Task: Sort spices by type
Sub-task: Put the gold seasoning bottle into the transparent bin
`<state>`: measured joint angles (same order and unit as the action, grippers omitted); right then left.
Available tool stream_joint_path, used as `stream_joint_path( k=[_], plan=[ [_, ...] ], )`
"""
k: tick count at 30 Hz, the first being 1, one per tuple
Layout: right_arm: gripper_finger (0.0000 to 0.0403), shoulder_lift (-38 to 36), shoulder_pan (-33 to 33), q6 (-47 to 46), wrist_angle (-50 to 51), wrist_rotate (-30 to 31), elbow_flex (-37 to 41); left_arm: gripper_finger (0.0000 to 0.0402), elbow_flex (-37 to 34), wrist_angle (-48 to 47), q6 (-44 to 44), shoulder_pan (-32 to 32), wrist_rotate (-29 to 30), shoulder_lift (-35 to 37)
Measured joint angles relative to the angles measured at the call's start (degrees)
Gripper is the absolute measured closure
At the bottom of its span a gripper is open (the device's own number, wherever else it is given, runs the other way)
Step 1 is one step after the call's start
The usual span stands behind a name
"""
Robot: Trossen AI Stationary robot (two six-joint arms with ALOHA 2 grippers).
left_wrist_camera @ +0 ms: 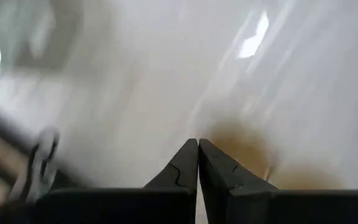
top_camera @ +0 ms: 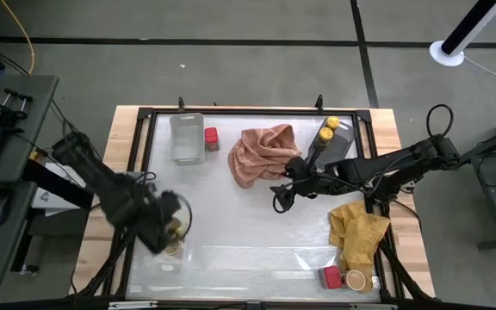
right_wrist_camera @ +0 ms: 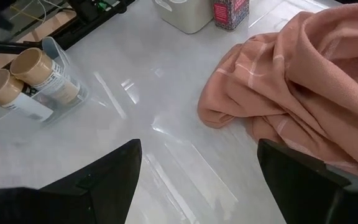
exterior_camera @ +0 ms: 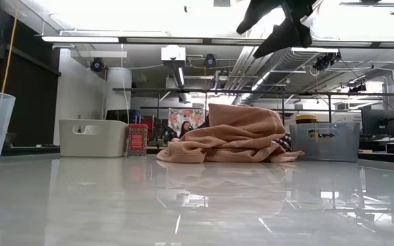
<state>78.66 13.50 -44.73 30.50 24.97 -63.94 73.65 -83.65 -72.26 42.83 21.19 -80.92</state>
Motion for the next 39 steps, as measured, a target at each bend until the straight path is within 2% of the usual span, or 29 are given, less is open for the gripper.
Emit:
stream_joint_path(
  k=[2, 4, 6, 8, 11, 14, 17, 20, 23, 27, 31, 33, 35, 37, 39],
  plan=[
    [0.0086, -1.51, -0.07, 0.25, 0.62, 1.12, -1.75, 0.0401, 1.04, 4.28, 2.50, -3.46, 7.19, 2.77],
    [0.0086, -3.80, -0.74, -1.10, 3.47, 5.95, -4.63, 0.0401, 1.09, 9.87, 6.59, -7.02, 13.64, 5.25],
    [0.0086, -5.57, -2.37, -4.03, 9.78, 11.17, -7.33, 0.0401, 1.01, 13.94, 11.15, -10.73, 17.59, 7.11],
    [0.0086, -6.37, -4.30, -6.36, 16.35, 12.86, -9.45, 0.0401, 0.53, 18.22, 15.97, -14.55, 19.57, 8.21],
    [0.0086, -7.42, -5.69, -5.72, 20.84, 7.41, -11.26, 0.0401, -0.67, 26.40, 23.30, -19.01, 19.85, 8.55],
    [0.0086, -8.06, -2.96, -4.13, 21.19, -5.41, -10.81, 0.0401, -2.57, 36.78, 29.28, -21.50, 17.64, 8.56],
    [0.0086, -7.68, 4.37, -8.13, 24.20, -18.47, -9.45, 0.0401, -4.72, 43.93, 32.05, -22.77, 15.96, 8.50],
    [0.0086, -7.84, 15.10, -19.33, 28.55, -23.99, -9.16, 0.0401, -6.02, 46.58, 32.04, -23.95, 15.91, 8.54],
    [0.0086, -7.79, 26.47, -34.74, 31.95, -24.79, -9.05, 0.0401, -6.67, 46.87, 32.06, -25.64, 15.77, 8.48],
    [0.0086, -7.27, 38.68, -55.31, 31.58, -23.96, -9.05, 0.0401, -6.65, 47.72, 35.17, -28.55, 13.32, 8.54],
    [0.0089, -4.61, 47.01, -67.82, 31.56, -24.85, -9.05, 0.0401, -6.65, 48.27, 37.83, -31.43, 10.23, 8.54],
    [0.0104, -2.53, 49.01, -70.67, 30.61, -26.10, -9.05, 0.0401, -6.65, 48.54, 38.51, -32.58, 8.43, 8.54],
    [0.0139, 0.17, 49.64, -71.30, 28.29, -28.38, -9.05, 0.0401, -6.65, 48.90, 38.52, -33.39, 7.30, 8.52],
    [0.0196, 2.93, 49.21, -71.16, 26.90, -31.69, -9.05, 0.0401, -6.65, 49.22, 38.56, -33.81, 6.78, 8.54],
    [0.0276, 5.25, 48.59, -70.10, 25.82, -33.72, -9.05, 0.0401, -6.65, 49.39, 39.09, -34.00, 6.35, 8.52]
  ],
)
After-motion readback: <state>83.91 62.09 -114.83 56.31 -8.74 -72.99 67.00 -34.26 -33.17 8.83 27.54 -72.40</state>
